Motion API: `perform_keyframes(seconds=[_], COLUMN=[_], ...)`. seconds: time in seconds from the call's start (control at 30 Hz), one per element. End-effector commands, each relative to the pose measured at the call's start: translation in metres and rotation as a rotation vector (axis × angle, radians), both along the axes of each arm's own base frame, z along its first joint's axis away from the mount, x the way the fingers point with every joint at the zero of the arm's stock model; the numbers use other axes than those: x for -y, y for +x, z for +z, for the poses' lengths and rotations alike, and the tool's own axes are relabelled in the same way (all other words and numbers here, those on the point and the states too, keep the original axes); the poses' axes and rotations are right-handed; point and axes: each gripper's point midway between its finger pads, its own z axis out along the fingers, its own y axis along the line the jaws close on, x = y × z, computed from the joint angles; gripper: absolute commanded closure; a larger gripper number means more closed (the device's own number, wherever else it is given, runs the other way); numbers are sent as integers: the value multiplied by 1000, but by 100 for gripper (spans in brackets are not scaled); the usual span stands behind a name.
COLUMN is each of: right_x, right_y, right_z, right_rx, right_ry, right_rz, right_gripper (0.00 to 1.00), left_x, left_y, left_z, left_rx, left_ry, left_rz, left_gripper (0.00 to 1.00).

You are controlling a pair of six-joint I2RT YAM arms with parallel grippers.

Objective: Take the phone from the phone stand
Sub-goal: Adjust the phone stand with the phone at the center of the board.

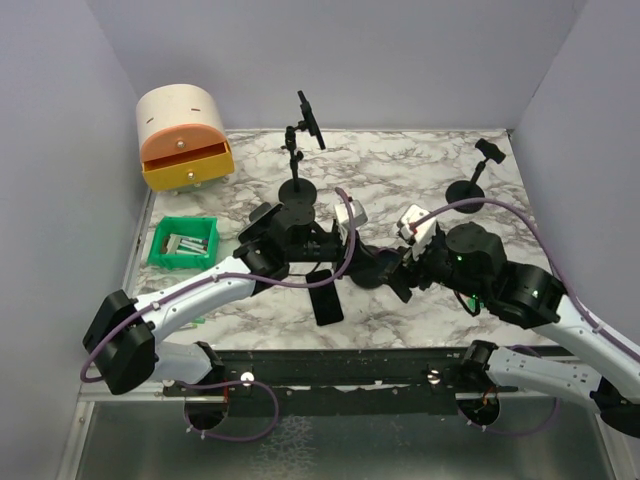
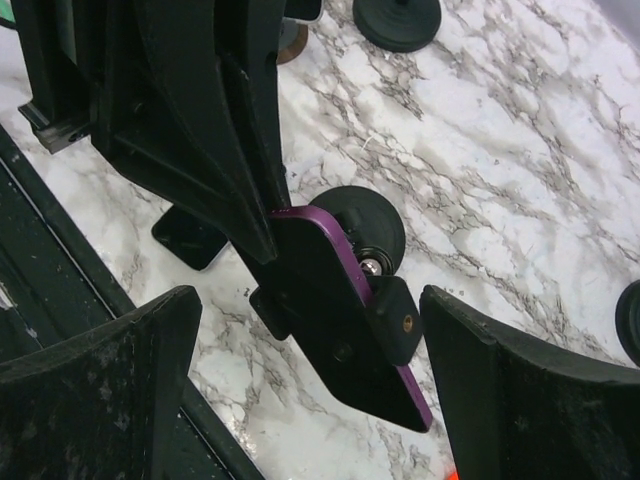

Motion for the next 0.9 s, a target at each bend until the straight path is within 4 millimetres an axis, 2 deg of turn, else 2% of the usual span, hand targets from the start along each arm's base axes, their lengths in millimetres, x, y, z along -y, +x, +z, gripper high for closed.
perform_keyframes(seconds=[0.0, 0.13, 0.33, 0.57, 0.87], right_x=[-12, -11, -12, -17, -19], right_y=[6, 19, 33, 42, 55], right_z=[-5, -9, -9, -15, -24], right_rx=[32, 78, 139, 199, 238], right_ry=[-18, -64, -113, -187, -257], right_rz=[40, 7, -23, -7, -37], right_gripper=[4, 1, 0, 0, 1], left_x=[3, 4, 9, 12, 12], left_y=[24, 33, 38, 47, 44], left_z=[48, 57, 59, 61, 65], left_rx=[86, 39, -86, -219, -259], left_ry=[-113, -141, -154, -147, -150], left_rz=[57, 84, 100, 102, 70], left_gripper=[100, 100, 100, 100, 100])
